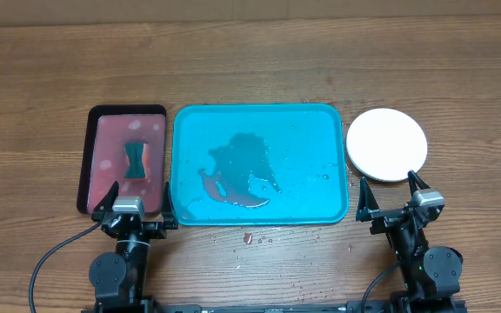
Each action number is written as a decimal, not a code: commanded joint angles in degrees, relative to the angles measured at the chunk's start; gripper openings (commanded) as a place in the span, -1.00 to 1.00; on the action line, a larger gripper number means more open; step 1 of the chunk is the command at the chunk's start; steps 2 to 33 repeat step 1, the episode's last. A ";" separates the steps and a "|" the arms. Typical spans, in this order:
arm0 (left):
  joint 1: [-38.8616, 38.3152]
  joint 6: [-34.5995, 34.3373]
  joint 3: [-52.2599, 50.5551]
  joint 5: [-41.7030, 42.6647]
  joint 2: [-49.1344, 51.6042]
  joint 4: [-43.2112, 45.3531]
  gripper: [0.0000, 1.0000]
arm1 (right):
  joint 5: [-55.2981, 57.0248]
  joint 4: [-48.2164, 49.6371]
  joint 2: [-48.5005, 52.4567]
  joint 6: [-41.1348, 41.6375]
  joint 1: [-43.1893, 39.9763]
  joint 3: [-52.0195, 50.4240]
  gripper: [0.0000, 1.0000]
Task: Clean dirty plates on tray and stack at the side
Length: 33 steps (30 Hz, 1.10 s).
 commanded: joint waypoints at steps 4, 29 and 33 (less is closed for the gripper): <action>-0.35 -0.76 -0.20 -0.83 -0.26 -0.22 0.99 | -0.33 0.20 -0.66 -0.42 -0.44 -0.59 1.00; -0.35 -0.76 -0.20 -0.83 -0.26 -0.22 0.99 | -0.33 0.20 -0.66 -0.42 -0.44 -0.59 1.00; -0.35 -0.76 -0.20 -0.83 -0.26 -0.22 0.99 | -0.33 0.20 -0.66 -0.42 -0.44 -0.59 1.00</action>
